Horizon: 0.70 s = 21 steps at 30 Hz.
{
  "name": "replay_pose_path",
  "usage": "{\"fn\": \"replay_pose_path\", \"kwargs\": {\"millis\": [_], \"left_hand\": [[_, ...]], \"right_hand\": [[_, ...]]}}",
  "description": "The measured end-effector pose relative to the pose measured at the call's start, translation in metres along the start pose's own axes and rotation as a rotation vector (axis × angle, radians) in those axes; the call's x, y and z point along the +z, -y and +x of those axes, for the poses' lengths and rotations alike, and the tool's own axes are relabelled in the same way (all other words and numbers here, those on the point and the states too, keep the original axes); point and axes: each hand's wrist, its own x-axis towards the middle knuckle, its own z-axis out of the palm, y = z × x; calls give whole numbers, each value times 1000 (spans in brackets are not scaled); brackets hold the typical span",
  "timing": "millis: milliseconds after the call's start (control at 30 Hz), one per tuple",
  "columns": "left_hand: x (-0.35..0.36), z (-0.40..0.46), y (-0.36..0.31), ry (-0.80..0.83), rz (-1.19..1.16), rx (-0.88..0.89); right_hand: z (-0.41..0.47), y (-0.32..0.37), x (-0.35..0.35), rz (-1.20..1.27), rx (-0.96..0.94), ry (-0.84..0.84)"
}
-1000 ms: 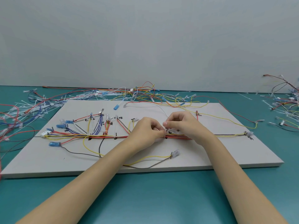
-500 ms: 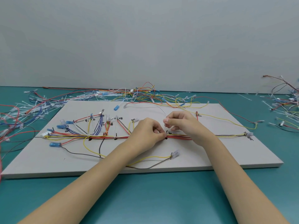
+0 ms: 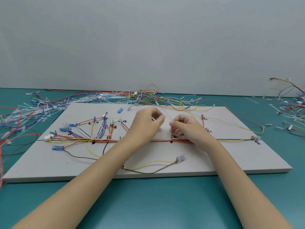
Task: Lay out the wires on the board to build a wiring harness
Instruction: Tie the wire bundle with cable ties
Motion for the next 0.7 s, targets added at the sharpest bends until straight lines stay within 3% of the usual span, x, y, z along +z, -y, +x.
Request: {"fn": "replay_pose_path", "kwargs": {"millis": [200, 300, 433, 567, 700], "left_hand": [[-39, 49, 34, -180, 356, -24], [-61, 76, 66, -197, 438, -152], [-83, 88, 117, -83, 421, -381], [-89, 96, 138, 75, 468, -405], [-87, 103, 143, 182, 663, -415]], "right_hand": [[1, -2, -2, -26, 14, 8], [1, -1, 0, -44, 15, 6], [0, 2, 0, -41, 36, 10], [-2, 4, 0, -23, 42, 9], [-2, 4, 0, -20, 43, 11]]}}
